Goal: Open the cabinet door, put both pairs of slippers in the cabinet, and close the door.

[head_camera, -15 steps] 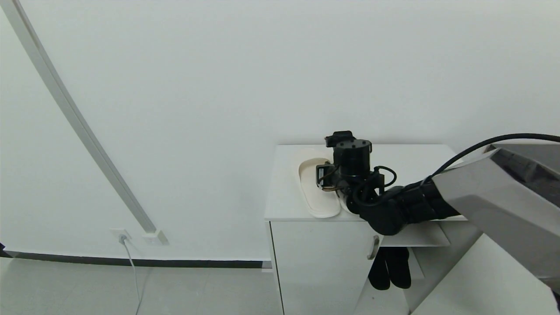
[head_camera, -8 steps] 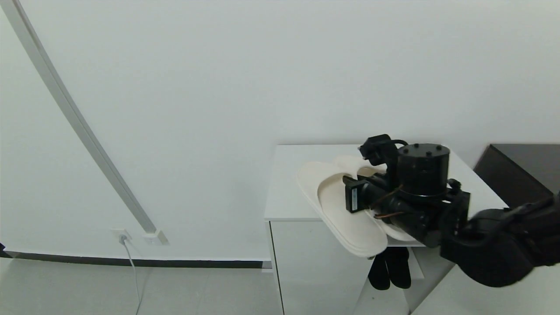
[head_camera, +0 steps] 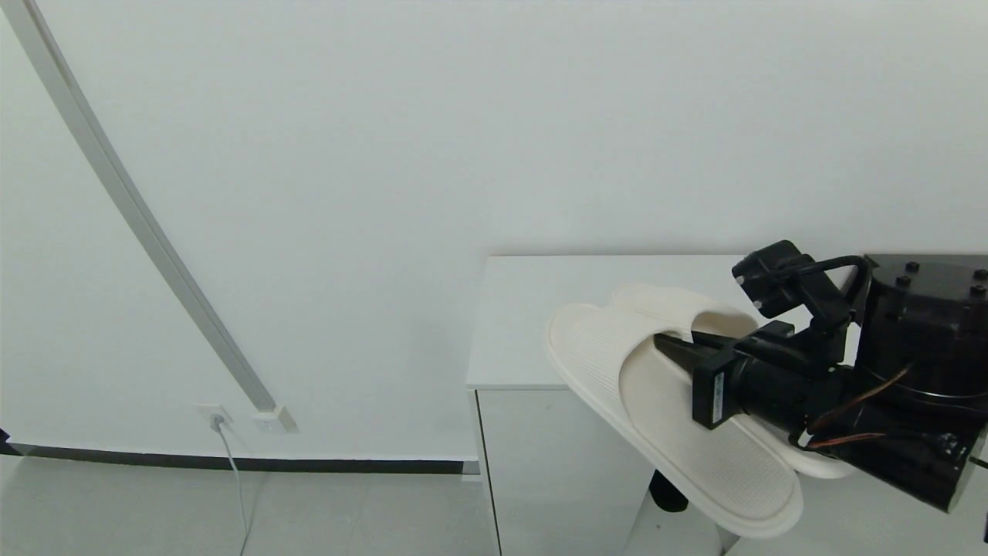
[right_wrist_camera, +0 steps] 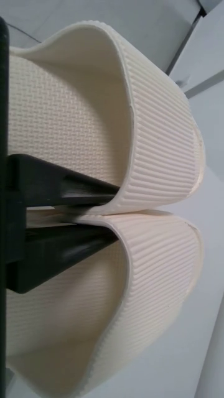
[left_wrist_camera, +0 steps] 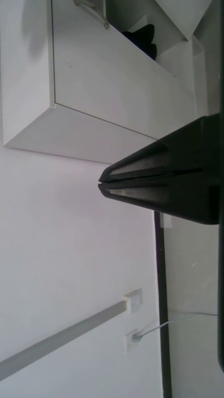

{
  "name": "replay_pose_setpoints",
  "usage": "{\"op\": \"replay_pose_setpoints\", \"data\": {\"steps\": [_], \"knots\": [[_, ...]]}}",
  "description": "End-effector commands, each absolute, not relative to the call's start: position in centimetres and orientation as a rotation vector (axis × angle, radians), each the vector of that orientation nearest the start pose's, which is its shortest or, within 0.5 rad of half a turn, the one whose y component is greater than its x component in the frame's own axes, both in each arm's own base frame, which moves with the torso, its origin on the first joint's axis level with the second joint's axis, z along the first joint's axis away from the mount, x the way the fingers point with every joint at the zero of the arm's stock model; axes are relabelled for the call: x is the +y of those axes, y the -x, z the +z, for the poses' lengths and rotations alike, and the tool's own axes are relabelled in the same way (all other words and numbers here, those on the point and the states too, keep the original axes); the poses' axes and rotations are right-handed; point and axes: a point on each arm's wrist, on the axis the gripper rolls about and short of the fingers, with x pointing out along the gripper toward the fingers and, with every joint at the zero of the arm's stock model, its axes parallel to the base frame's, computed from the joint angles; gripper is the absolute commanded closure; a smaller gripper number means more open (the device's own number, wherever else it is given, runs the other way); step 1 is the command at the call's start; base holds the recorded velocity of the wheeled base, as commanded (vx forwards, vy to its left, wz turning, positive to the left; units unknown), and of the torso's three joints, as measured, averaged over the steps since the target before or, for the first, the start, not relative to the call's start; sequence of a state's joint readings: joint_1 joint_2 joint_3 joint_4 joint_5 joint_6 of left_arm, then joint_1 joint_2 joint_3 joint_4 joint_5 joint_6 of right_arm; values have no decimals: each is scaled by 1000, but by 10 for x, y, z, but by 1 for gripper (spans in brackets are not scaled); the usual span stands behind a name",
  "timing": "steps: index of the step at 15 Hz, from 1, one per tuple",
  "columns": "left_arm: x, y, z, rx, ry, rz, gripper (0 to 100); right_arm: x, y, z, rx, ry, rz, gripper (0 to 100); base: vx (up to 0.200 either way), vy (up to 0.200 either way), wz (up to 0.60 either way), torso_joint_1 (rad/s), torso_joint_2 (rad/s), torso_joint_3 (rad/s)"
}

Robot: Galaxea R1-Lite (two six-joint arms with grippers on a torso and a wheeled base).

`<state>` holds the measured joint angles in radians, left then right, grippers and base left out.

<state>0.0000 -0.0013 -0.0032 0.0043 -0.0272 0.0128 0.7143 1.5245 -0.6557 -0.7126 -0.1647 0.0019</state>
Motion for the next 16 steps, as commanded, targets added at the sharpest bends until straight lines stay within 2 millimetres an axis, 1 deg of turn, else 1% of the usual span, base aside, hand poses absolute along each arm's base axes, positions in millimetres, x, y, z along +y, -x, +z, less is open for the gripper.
{"op": "replay_pose_setpoints", "data": {"steps": [1,2,4,7,11,16], "knots": [[-1,23,76,1,-12,-28,100,164,-195,203,129,57,548,100,0,0,0,0,0,0],[-1,23,76,1,-12,-28,100,165,-195,203,129,57,550,100,0,0,0,0,0,0],[-1,23,76,1,-12,-28,100,173,-196,196,150,65,572,100,0,0,0,0,0,0],[-1,23,76,1,-12,-28,100,185,-197,192,145,61,599,100,-200,0,0,9,7,-1],[-1,23,76,1,-11,-28,100,185,-196,191,148,63,599,100,-200,0,0,-2,0,6],[-1,23,76,1,-11,-28,100,184,-195,188,156,68,601,100,0,0,0,0,0,0]]}}
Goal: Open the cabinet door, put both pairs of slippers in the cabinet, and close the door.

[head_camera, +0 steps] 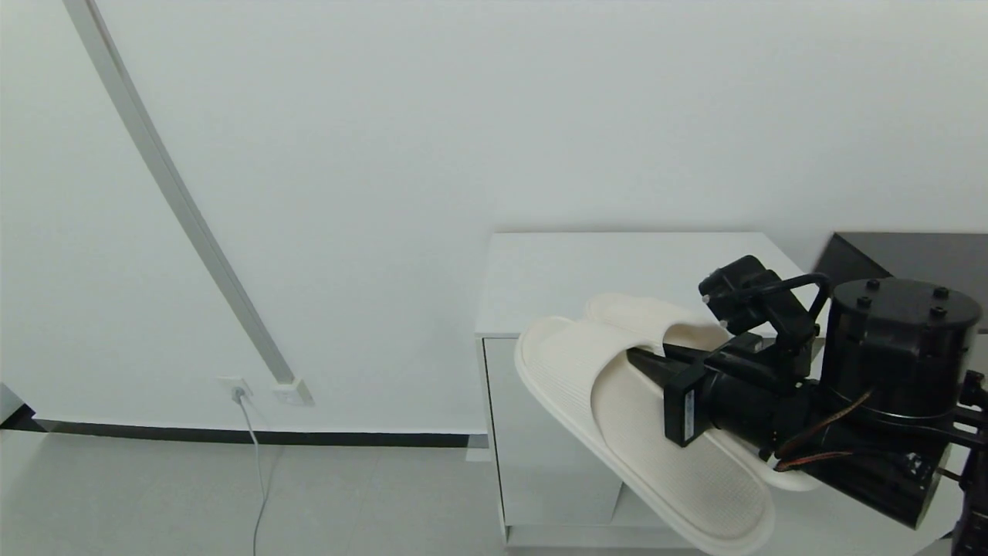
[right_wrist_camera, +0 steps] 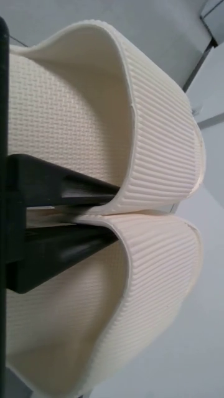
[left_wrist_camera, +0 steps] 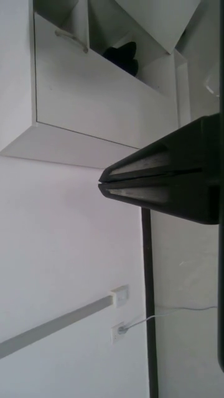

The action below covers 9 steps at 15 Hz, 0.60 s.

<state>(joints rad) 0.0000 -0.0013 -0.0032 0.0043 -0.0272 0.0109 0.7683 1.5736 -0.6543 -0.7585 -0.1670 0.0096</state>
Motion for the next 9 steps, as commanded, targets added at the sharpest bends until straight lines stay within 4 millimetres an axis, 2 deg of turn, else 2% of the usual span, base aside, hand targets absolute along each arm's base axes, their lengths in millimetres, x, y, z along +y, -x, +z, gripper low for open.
{"op": "replay_pose_setpoints", "data": {"steps": [1,9], "knots": [[-1,23,76,1,-11,-28,100,184,-195,188,157,69,601,100,0,0,0,0,0,0],[-1,23,76,1,-11,-28,100,187,-195,183,171,82,610,100,0,0,0,0,0,0]]}}
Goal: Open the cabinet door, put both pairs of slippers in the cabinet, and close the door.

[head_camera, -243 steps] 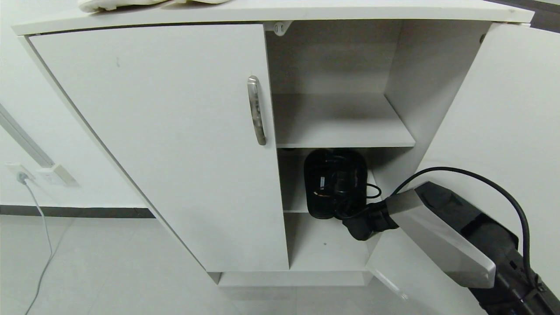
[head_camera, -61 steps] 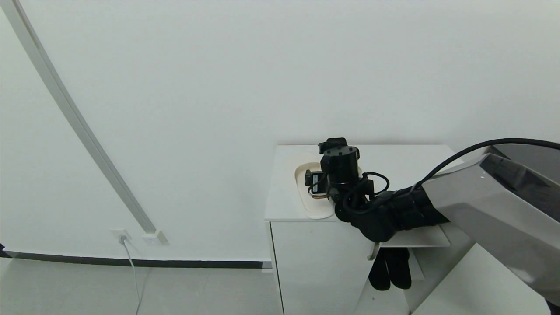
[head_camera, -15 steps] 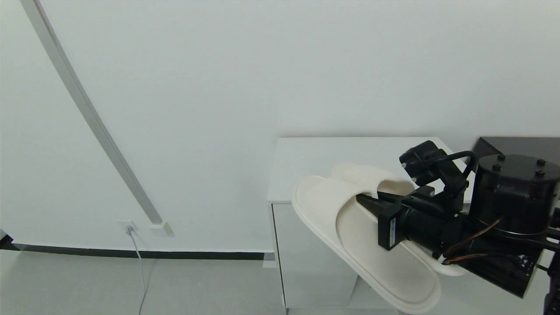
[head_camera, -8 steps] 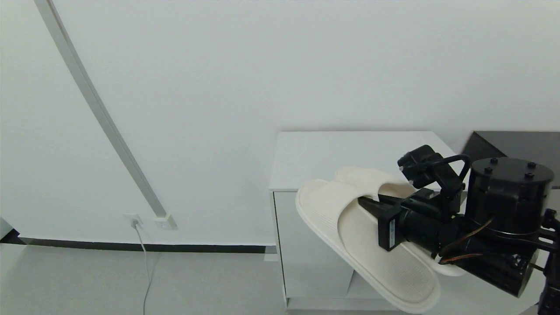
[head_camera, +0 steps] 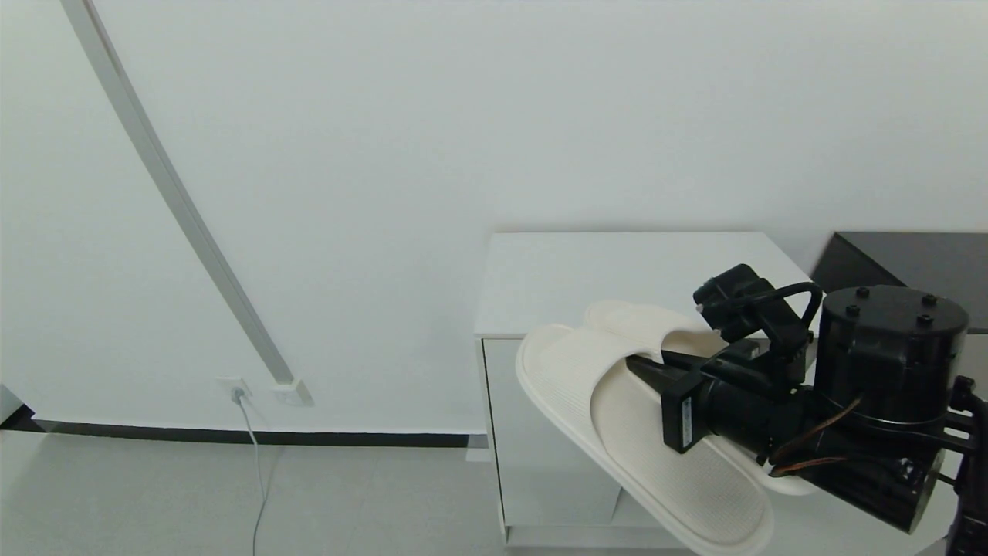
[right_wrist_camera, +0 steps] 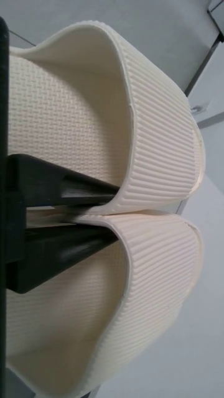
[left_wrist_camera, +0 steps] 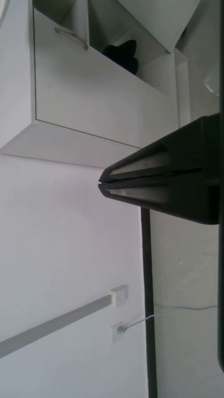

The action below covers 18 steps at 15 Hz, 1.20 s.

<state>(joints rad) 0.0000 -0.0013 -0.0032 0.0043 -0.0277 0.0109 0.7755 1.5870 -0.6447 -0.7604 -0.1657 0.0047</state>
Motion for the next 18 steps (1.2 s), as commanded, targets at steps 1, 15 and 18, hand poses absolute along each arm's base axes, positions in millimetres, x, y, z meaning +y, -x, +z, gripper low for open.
{"op": "replay_pose_setpoints", "data": {"steps": [1,15,18], "knots": [[-1,23,76,1,-11,-28,100,187,-195,183,171,82,610,100,0,-200,0,-2,7,7],[-1,23,76,1,-12,-28,100,185,-193,181,177,83,610,100,0,-200,0,2,2,4],[-1,23,76,1,-12,-28,100,184,-192,178,187,92,610,100,0,-200,0,4,2,1]]}}
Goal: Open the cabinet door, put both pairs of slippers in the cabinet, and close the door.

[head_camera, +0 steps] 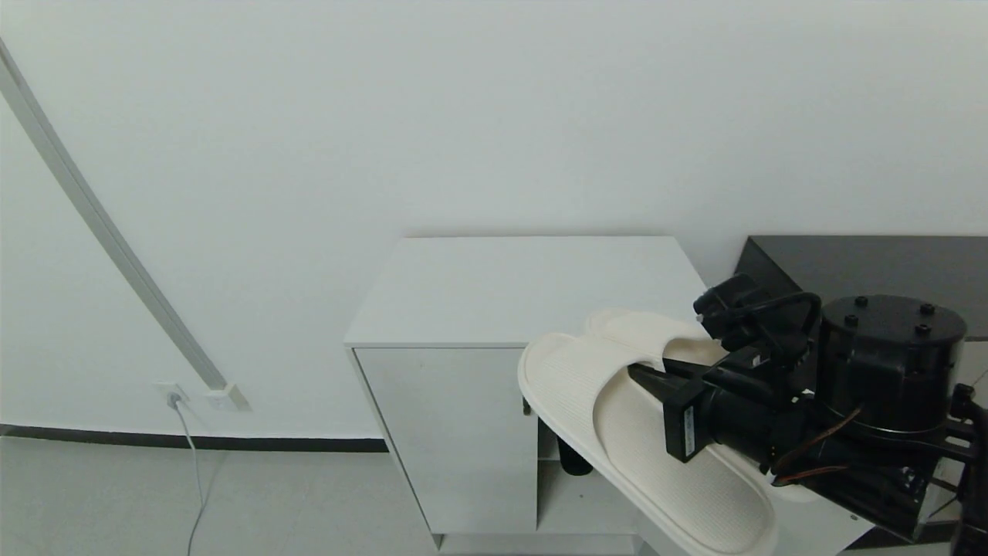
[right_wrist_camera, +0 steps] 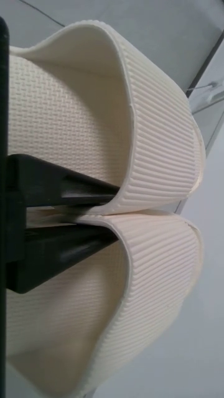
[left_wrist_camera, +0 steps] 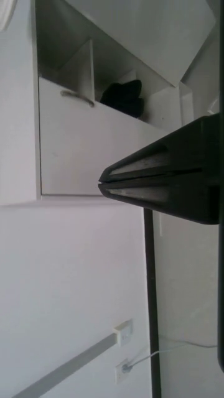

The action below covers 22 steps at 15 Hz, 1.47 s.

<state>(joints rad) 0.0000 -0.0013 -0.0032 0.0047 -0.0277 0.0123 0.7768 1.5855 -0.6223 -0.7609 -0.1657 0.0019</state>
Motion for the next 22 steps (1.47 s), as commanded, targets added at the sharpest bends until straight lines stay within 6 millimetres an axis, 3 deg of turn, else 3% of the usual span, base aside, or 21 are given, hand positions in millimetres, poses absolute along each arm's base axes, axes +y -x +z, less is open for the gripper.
{"op": "replay_pose_setpoints", "data": {"steps": [1,22], "knots": [[-1,23,76,1,-12,-28,100,184,-192,178,188,94,610,100,0,-200,0,7,2,-2],[-1,23,76,1,-12,-28,100,186,-186,170,213,111,631,100,0,0,-29,0,0,0]]}}
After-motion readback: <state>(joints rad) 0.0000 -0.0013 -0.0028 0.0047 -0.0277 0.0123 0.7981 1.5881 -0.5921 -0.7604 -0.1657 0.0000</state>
